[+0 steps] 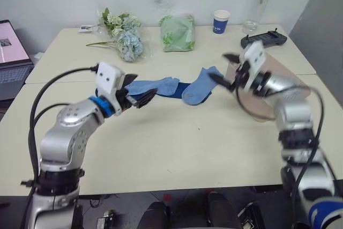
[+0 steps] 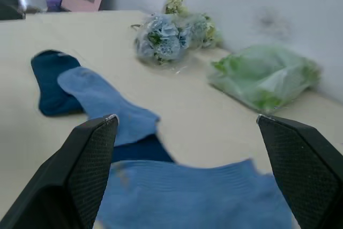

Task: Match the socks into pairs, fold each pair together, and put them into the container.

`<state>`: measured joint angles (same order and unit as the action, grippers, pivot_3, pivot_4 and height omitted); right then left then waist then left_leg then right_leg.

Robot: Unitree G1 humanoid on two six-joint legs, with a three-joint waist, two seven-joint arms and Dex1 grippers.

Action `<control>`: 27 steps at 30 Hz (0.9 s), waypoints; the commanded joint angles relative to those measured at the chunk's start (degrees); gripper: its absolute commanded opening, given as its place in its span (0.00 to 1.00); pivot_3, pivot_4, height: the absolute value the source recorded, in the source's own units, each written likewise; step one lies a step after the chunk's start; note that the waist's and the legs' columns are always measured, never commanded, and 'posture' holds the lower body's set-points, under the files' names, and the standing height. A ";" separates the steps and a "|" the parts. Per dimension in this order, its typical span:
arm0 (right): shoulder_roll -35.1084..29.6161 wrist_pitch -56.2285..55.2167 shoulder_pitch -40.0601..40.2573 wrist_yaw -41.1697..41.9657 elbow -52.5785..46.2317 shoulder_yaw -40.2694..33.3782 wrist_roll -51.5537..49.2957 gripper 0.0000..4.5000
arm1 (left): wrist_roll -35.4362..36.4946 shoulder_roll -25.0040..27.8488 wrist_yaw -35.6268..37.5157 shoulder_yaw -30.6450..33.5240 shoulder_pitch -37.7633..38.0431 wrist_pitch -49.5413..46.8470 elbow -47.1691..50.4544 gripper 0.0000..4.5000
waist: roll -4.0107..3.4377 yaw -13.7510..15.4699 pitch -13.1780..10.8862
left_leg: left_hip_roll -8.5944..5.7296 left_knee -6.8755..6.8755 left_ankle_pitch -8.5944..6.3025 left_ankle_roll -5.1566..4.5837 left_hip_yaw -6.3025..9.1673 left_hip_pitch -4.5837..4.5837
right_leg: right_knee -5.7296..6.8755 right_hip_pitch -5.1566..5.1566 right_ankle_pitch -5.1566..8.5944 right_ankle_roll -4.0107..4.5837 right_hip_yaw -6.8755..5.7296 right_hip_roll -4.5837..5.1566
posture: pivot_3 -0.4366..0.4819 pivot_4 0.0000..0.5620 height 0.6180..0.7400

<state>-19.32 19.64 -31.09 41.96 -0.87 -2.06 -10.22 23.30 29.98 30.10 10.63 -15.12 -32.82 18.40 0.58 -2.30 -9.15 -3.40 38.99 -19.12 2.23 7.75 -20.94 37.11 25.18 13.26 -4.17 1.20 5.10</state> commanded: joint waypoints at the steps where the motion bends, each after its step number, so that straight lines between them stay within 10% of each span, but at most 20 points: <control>1: 0.65 0.71 10.72 -5.12 -11.92 1.36 1.04 0.99 | -2.74 -3.66 -5.11 1.33 7.44 4.62 4.18 1.00 | 0.00 0.62 0.00 | -0.04 0.01 0.00 0.00 -0.03 0.00 | 0.01 0.00 0.00 0.00 0.03 0.00 | 0.48 0.27 1.00; 12: -1.05 -0.10 29.08 -11.70 -21.03 1.91 3.67 0.99 | -6.39 -7.52 -6.41 1.82 25.49 14.26 5.40 1.00 | -0.02 0.78 0.16 | -0.04 -0.09 0.00 0.00 -0.16 0.24 | 0.05 -0.17 -0.09 0.04 0.10 -0.19 | 0.48 0.27 1.00; 27: -0.51 -2.04 9.83 -8.20 -2.39 10.26 6.24 0.99 | -8.31 -5.25 -3.09 -2.34 21.35 15.19 4.68 1.00 | -0.01 0.55 0.16 | -0.02 -0.23 -0.03 -0.01 -0.14 1.06 | -0.17 -1.07 -0.06 0.11 -0.11 -0.34 | 0.48 0.27 1.00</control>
<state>-20.62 19.00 -18.27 32.99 -5.37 6.84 -4.98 15.96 23.22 25.46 9.99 7.00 -19.24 21.47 0.57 -1.75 -8.99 -3.40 38.75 -19.15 2.22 7.62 -19.88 36.93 24.11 13.21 -4.06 1.10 4.75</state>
